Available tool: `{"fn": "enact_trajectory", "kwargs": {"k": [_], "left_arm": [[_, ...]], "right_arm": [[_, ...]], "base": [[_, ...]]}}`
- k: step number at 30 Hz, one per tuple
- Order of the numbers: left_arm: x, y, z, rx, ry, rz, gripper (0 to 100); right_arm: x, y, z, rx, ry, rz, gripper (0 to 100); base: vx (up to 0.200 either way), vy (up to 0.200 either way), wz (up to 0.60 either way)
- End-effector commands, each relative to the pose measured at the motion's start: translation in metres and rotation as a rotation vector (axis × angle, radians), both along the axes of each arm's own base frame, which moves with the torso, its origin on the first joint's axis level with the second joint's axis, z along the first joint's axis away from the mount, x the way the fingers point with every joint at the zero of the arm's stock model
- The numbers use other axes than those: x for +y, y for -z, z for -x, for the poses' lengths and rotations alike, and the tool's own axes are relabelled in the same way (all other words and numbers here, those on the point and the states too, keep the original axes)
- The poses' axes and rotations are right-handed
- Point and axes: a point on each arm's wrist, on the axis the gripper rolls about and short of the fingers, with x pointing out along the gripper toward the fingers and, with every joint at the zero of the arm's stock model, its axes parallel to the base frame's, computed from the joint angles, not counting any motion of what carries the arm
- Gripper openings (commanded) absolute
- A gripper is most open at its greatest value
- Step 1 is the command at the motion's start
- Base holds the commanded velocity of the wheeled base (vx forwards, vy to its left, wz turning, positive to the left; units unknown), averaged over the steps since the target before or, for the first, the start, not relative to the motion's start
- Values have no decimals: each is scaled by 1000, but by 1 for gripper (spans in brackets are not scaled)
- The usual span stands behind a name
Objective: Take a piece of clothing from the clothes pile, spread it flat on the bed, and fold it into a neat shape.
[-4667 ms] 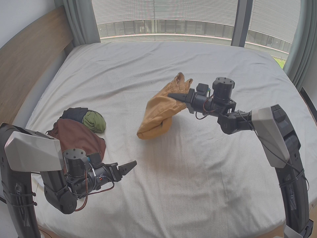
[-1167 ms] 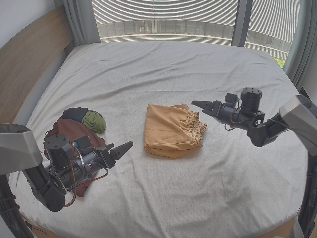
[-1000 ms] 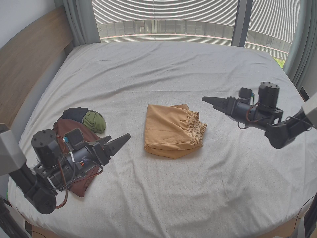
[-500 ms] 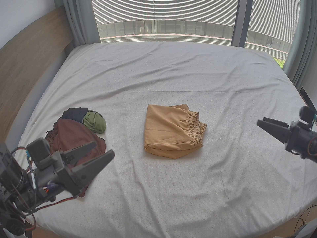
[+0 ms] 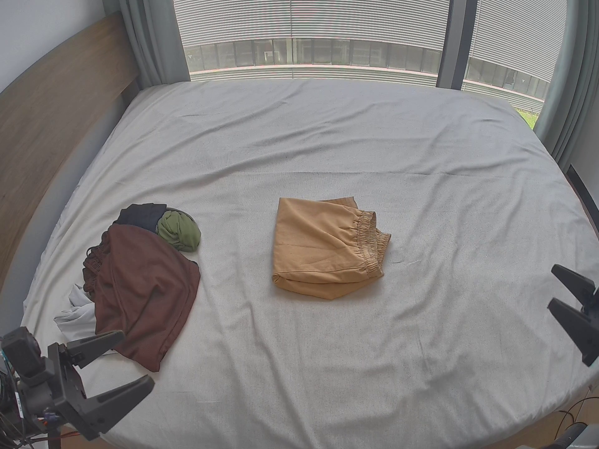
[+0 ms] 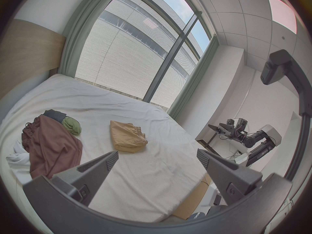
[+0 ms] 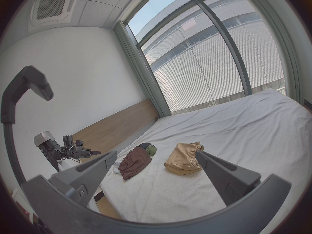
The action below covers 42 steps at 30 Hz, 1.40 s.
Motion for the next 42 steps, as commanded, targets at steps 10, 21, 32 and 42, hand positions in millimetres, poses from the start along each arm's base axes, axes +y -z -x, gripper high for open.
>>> {"fn": "enact_trajectory", "kwargs": {"k": [10,21,32,42], "left_arm": [[24,5,43,-116,-67,41,100],[35,27,76,-141,-125,43,100],[36,41,92,-251,-242,-25,100],[38,61,97,-206,-501,-174,100]], "right_arm": [[-8,26,72,-94,0,-8,100],[-10,41,92,-103,-2,-10,100],[-11,81,107,-143,256,101,100],[-23,92,103,-36,801,246,100]], "base": [[0,0,0],[0,0,0],[0,0,0],[0,0,0]]}}
